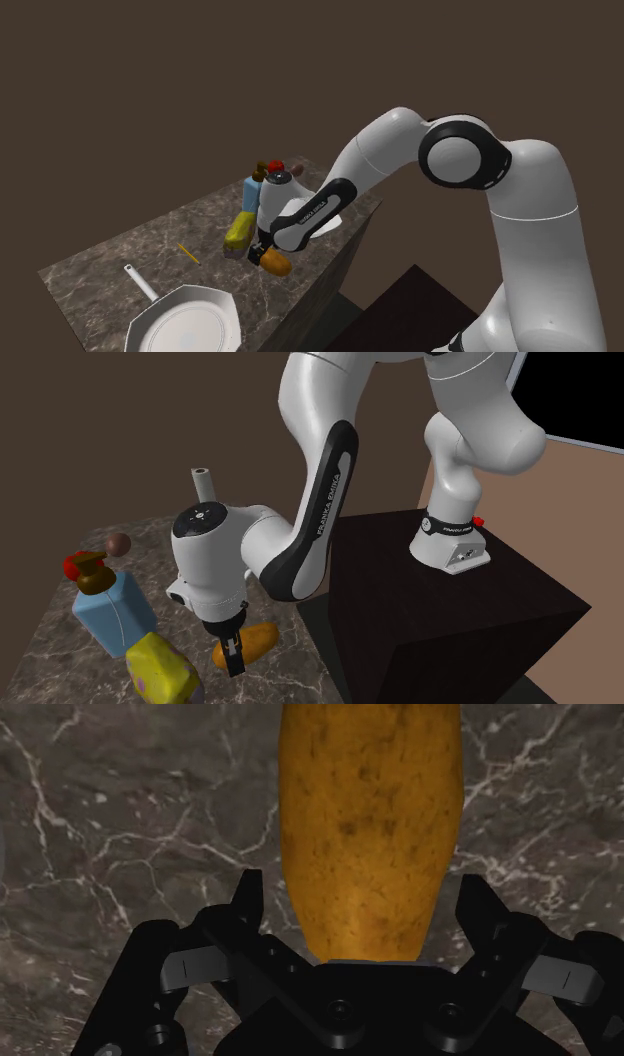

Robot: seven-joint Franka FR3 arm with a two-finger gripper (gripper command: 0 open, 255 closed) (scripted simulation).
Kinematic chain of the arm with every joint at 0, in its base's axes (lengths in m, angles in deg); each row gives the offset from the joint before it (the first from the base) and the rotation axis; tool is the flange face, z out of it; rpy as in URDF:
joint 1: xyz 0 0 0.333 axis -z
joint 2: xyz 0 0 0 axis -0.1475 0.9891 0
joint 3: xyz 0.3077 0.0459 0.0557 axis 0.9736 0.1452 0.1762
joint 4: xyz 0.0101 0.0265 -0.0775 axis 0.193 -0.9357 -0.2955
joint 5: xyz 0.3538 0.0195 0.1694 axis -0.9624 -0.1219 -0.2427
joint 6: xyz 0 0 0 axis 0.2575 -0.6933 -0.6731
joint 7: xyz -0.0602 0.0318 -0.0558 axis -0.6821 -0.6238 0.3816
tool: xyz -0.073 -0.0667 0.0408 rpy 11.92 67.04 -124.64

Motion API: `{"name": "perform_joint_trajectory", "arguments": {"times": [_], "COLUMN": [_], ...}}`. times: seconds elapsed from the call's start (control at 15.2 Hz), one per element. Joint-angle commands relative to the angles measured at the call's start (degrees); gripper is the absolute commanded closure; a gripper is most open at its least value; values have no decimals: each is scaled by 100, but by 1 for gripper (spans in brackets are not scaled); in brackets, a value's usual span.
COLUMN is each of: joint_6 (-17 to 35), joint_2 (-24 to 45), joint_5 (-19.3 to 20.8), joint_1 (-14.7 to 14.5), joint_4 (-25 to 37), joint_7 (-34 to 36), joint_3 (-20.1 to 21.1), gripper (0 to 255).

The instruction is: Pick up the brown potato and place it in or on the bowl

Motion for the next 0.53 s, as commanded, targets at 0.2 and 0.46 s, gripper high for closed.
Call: {"name": "perform_joint_trajectory", "arguments": {"times": [0.2, 0.46], "joint_6": [22, 21], "joint_2": [37, 36], "joint_5": [6, 6], "joint_1": [-4, -4], "joint_4": [18, 18], "joint_7": [4, 4], "joint_3": [-8, -7], "gripper": [0, 255]}}
